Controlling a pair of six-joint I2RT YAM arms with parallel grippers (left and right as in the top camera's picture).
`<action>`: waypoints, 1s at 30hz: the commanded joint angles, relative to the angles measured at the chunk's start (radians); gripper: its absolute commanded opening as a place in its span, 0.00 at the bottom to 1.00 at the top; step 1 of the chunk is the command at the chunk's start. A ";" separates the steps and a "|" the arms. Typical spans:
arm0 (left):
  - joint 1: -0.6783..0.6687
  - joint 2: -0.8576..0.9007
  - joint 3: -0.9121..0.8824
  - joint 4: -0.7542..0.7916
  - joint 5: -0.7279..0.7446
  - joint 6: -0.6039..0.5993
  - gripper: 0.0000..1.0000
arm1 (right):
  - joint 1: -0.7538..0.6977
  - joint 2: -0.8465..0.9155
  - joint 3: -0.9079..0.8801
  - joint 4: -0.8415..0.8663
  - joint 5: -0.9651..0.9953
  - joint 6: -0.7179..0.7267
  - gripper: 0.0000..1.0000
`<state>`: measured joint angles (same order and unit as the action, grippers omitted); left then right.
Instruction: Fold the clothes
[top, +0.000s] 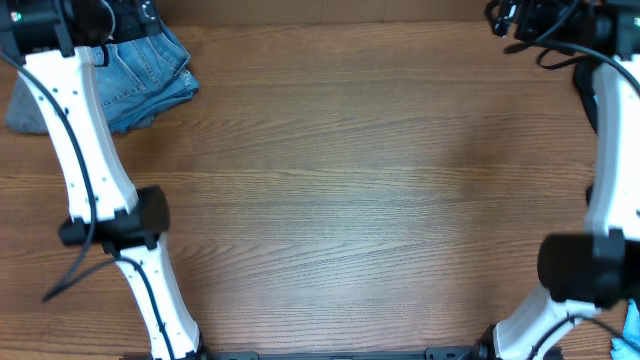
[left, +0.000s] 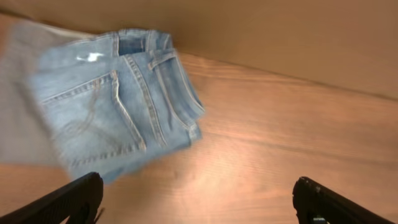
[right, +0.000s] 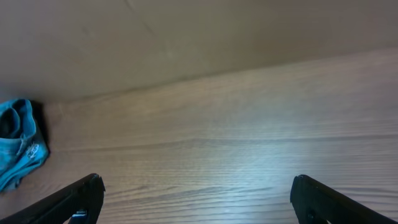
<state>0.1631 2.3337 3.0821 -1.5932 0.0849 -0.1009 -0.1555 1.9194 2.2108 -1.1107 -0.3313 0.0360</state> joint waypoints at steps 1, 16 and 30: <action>-0.049 -0.156 0.012 -0.073 -0.227 -0.055 1.00 | -0.003 -0.121 0.023 -0.030 0.067 -0.068 1.00; -0.182 -0.260 0.011 -0.083 -0.222 -0.087 1.00 | -0.003 -0.182 0.023 -0.069 0.140 -0.097 1.00; -0.183 -0.260 0.011 -0.083 -0.222 -0.087 1.00 | -0.006 -0.192 0.023 -0.110 0.072 -0.088 1.00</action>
<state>-0.0185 2.0689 3.0943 -1.6764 -0.1177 -0.1661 -0.1558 1.7393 2.2261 -1.1847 -0.2520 -0.0525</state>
